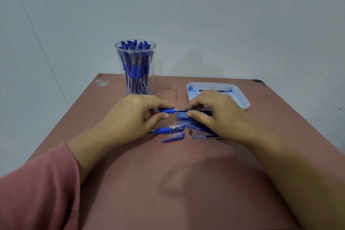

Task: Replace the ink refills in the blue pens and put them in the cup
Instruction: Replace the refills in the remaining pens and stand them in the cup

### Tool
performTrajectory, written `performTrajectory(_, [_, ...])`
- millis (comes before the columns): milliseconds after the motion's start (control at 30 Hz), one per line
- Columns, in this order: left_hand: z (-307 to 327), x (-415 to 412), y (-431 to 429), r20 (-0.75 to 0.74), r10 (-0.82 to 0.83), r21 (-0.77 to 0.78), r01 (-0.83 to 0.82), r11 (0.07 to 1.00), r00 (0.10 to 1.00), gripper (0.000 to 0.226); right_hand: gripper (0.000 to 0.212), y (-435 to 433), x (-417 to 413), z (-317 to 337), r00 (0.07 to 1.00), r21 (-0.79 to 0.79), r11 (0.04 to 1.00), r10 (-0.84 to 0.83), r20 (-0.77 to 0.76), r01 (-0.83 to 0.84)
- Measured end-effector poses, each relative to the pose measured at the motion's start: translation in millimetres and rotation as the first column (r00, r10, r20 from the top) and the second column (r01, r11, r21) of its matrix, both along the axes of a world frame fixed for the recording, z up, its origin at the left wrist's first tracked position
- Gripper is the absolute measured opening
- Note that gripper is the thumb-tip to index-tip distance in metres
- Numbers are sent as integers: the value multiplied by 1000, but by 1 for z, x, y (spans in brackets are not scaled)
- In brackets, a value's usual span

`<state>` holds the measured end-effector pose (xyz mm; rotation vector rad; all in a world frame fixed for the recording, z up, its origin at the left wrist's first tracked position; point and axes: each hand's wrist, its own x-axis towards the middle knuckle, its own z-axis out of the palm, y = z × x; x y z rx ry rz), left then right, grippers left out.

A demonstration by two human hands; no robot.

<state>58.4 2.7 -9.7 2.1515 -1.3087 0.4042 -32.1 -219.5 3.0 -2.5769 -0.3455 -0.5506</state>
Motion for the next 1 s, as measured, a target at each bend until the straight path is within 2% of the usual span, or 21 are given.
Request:
performTrajectory(133, [0,2,1,-19,11,-18,-11,1000,1000,25,23,-2,-4,3,1000,45,999,6,-6,-5])
performTrajectory(267, [0,3,2,-20,28,-30,-28,999,999,26,15,-12,-7,4,999,102,994,-49,-9,50])
performTrajectory(367, [0,1,1,-24,12,-19,-13,1000,1000,25,12,-1,-4,1,999,116,993,-9,-40,13])
performTrajectory(500, [-1,2,1,-46,17,-30,-18,999,999,26,25,0,-5,3,999,157,988,11,-42,-4])
performTrajectory(567, [-1,3,1,-48,24,-39,-26,999,999,26,22,-5,-6,3,999,180,983,-23,-30,28])
performTrajectory(833, [-1,3,1,-50,9,-27,-10,1000,999,26,22,1,-4,2,994,143,990,15,-110,1])
performTrajectory(1000, [0,5,2,-68,38,-18,-39,999,997,27,22,-10,-9,6,975,-37,999,-28,-222,20])
